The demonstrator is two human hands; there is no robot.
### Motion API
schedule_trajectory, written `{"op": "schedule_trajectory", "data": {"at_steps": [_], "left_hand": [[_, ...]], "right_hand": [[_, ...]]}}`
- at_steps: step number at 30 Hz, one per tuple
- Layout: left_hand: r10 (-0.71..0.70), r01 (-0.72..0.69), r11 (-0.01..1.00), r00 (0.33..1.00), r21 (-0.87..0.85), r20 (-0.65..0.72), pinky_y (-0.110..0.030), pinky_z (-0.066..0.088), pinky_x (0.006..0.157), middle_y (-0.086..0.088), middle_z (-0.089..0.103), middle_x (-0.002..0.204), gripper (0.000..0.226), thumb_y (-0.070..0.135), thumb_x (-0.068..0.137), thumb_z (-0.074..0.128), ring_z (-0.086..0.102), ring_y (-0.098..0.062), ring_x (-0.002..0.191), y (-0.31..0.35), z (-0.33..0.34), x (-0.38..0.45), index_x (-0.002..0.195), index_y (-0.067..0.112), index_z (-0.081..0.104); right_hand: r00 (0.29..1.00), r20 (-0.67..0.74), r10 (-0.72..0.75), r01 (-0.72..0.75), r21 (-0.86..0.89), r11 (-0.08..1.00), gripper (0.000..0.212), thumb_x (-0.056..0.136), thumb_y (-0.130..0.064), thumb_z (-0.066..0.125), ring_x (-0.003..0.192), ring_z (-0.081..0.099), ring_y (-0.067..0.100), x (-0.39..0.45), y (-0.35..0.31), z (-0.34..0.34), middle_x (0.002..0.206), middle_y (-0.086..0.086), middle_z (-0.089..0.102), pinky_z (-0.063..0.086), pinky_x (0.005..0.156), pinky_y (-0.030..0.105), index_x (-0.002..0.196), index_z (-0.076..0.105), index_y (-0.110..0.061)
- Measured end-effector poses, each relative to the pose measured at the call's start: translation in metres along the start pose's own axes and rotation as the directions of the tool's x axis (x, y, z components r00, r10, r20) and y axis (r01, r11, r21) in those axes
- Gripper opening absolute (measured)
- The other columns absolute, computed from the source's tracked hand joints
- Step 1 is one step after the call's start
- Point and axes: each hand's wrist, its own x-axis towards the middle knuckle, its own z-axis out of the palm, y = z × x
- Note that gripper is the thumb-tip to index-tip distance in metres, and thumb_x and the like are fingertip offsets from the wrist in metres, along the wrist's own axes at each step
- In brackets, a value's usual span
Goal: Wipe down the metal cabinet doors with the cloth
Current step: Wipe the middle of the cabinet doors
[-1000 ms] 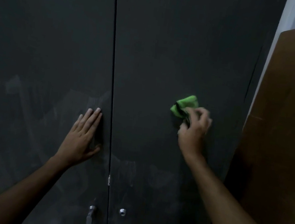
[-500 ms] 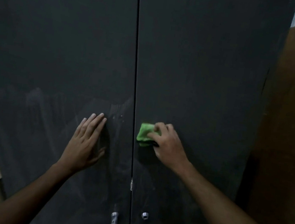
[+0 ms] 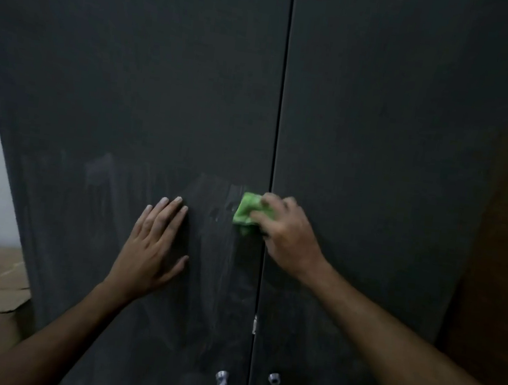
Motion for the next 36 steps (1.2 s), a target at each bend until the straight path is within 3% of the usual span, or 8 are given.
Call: {"op": "schedule_trajectory", "data": {"at_steps": [4, 9, 15, 20, 25, 31, 34, 36], "left_hand": [[0.005, -0.005, 1.000, 1.000, 0.005, 0.007, -0.057, 0.020, 0.129, -0.018, 0.015, 0.174, 0.090, 0.053, 0.095, 0.053, 0.013, -0.037, 0.162, -0.001, 0.003, -0.001, 0.164, 0.002, 0.027], [0.010, -0.010, 1.000, 1.000, 0.002, 0.018, -0.057, 0.022, 0.128, -0.018, 0.017, 0.173, 0.090, 0.052, 0.094, 0.055, 0.014, -0.037, 0.162, -0.003, 0.001, -0.001, 0.163, 0.002, 0.027], [0.018, -0.018, 1.000, 1.000, -0.003, 0.021, -0.056, 0.021, 0.128, -0.018, 0.019, 0.173, 0.088, 0.051, 0.095, 0.054, 0.016, -0.036, 0.161, -0.004, 0.000, -0.007, 0.163, 0.002, 0.028], [0.031, -0.031, 1.000, 1.000, 0.001, 0.003, -0.058, 0.027, 0.126, -0.020, 0.023, 0.171, 0.085, 0.048, 0.095, 0.056, 0.021, -0.038, 0.159, -0.012, -0.004, -0.021, 0.161, 0.000, 0.032], [0.012, -0.013, 1.000, 1.000, 0.011, 0.013, -0.057, 0.026, 0.126, -0.020, 0.025, 0.170, 0.084, 0.050, 0.096, 0.053, 0.022, -0.038, 0.159, -0.020, -0.008, -0.031, 0.161, 0.000, 0.032], [0.019, -0.019, 1.000, 1.000, 0.013, 0.006, -0.057, 0.026, 0.126, -0.020, 0.024, 0.171, 0.084, 0.048, 0.096, 0.056, 0.023, -0.038, 0.159, -0.030, -0.015, -0.039, 0.161, -0.001, 0.033], [0.012, -0.012, 1.000, 1.000, 0.011, 0.019, -0.055, 0.023, 0.127, -0.019, 0.022, 0.171, 0.086, 0.051, 0.096, 0.054, 0.021, -0.037, 0.159, -0.036, -0.013, -0.045, 0.162, 0.001, 0.031], [0.007, -0.007, 1.000, 0.999, 0.009, 0.038, -0.055, 0.023, 0.128, -0.018, 0.020, 0.172, 0.087, 0.051, 0.096, 0.056, 0.019, -0.036, 0.160, -0.038, -0.013, -0.048, 0.163, 0.002, 0.029]], "right_hand": [[0.899, -0.211, 0.385, -0.377, 0.077, 0.923, 0.056, 0.078, 0.002, 0.069, 0.101, 0.051, 0.034, 0.040, 0.001, -0.008, 0.138, 0.012, 0.053, 0.050, 0.086, 0.048, 0.129, 0.068, -0.020], [0.972, 0.171, -0.161, 0.163, 0.003, 0.987, 0.047, 0.082, -0.001, 0.062, 0.095, 0.053, 0.036, -0.004, -0.018, 0.011, 0.134, 0.015, 0.057, 0.051, 0.074, 0.050, 0.125, 0.069, -0.019], [0.930, -0.213, 0.299, -0.289, 0.080, 0.954, 0.054, 0.076, 0.001, 0.069, 0.098, 0.049, 0.033, 0.048, -0.011, 0.007, 0.136, 0.011, 0.054, 0.051, 0.083, 0.047, 0.125, 0.070, -0.020], [0.926, 0.176, -0.334, 0.354, -0.099, 0.930, 0.045, 0.083, -0.011, 0.053, 0.096, 0.055, 0.034, 0.015, -0.020, 0.018, 0.132, 0.011, 0.057, 0.051, 0.072, 0.046, 0.123, 0.068, -0.024], [0.942, -0.237, 0.239, -0.230, 0.063, 0.971, 0.053, 0.076, -0.001, 0.069, 0.096, 0.049, 0.032, 0.061, -0.011, 0.014, 0.134, 0.012, 0.054, 0.050, 0.080, 0.045, 0.125, 0.069, -0.019], [0.878, 0.175, -0.446, 0.474, -0.188, 0.860, 0.046, 0.083, -0.017, 0.051, 0.096, 0.058, 0.032, 0.033, -0.027, 0.029, 0.133, 0.011, 0.060, 0.048, 0.075, 0.041, 0.125, 0.068, -0.027], [0.991, -0.135, -0.014, 0.003, -0.085, 0.996, 0.057, 0.070, -0.008, 0.070, 0.093, 0.053, 0.033, 0.065, -0.019, 0.022, 0.130, 0.012, 0.057, 0.044, 0.074, 0.042, 0.125, 0.067, -0.023], [0.936, -0.269, 0.227, -0.225, 0.039, 0.974, 0.060, 0.072, -0.005, 0.073, 0.095, 0.051, 0.032, 0.069, -0.033, 0.027, 0.132, 0.011, 0.053, 0.045, 0.077, 0.044, 0.128, 0.066, -0.023]]}}
